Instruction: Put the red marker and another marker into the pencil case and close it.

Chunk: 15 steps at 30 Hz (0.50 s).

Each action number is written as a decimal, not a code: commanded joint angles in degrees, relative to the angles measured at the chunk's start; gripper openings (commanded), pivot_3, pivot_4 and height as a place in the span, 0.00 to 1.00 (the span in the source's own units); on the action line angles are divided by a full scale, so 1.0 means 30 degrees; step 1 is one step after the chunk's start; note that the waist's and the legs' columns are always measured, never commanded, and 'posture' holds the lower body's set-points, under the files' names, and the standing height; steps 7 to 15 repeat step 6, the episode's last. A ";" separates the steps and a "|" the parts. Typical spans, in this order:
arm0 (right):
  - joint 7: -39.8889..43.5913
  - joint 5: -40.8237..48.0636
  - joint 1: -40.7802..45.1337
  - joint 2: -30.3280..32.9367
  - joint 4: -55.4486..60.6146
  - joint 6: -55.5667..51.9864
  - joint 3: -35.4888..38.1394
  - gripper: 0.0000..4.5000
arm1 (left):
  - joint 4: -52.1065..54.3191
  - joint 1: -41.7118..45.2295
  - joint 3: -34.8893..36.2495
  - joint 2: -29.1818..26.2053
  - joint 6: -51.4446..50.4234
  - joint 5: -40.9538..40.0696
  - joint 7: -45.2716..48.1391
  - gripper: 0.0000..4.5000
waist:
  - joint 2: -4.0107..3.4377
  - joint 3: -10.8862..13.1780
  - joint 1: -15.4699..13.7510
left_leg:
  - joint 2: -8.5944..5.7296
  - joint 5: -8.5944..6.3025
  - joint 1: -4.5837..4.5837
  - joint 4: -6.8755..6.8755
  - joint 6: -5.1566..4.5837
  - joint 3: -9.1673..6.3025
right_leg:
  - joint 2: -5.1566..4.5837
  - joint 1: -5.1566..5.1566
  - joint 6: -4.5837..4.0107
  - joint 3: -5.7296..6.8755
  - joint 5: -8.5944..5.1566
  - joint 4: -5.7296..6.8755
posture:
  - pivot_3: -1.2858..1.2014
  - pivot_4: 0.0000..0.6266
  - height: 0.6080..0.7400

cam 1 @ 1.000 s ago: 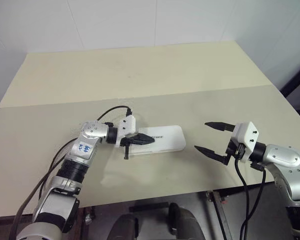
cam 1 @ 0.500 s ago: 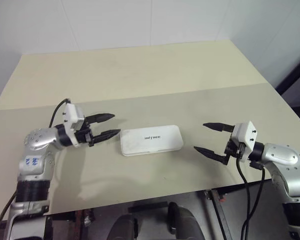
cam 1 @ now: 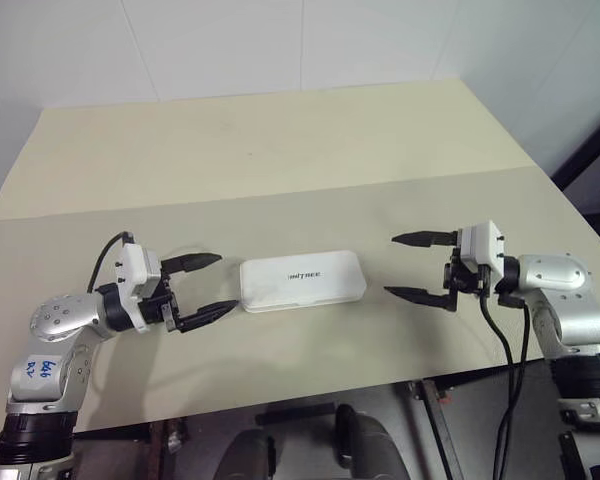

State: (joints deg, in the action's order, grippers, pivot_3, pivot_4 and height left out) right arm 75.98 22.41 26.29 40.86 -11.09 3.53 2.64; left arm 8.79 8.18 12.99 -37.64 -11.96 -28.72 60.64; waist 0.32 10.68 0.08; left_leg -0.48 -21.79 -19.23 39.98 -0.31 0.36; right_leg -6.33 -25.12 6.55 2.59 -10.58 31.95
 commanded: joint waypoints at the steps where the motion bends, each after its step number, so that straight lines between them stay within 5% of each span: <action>1: 0.0266 -0.0108 0.0624 0.0648 -0.0284 0.0521 0.0557 1.00 | -0.0386 0.0252 0.0247 -0.0416 0.0893 0.0206 0.0324 0.99 | 0.0000 0.0000 -0.0004 | 0.0005 0.0002 -0.0004 0.0000 0.0013 0.0006 | 0.0005 -0.0007 -0.0002 0.0000 -0.0001 -0.0001 | 0.52 0.24 1.00; 15: 0.0258 0.0013 0.0462 0.0751 -0.0150 0.0488 0.0609 1.00 | -0.0863 0.0569 0.0068 -0.0462 0.1244 0.0511 0.0158 0.99 | -0.0002 0.0001 0.0002 | 0.0035 -0.0012 -0.0011 0.0001 0.0039 0.0018 | 0.0037 -0.0023 -0.0016 0.0001 -0.0009 -0.0001 | 0.52 0.24 1.00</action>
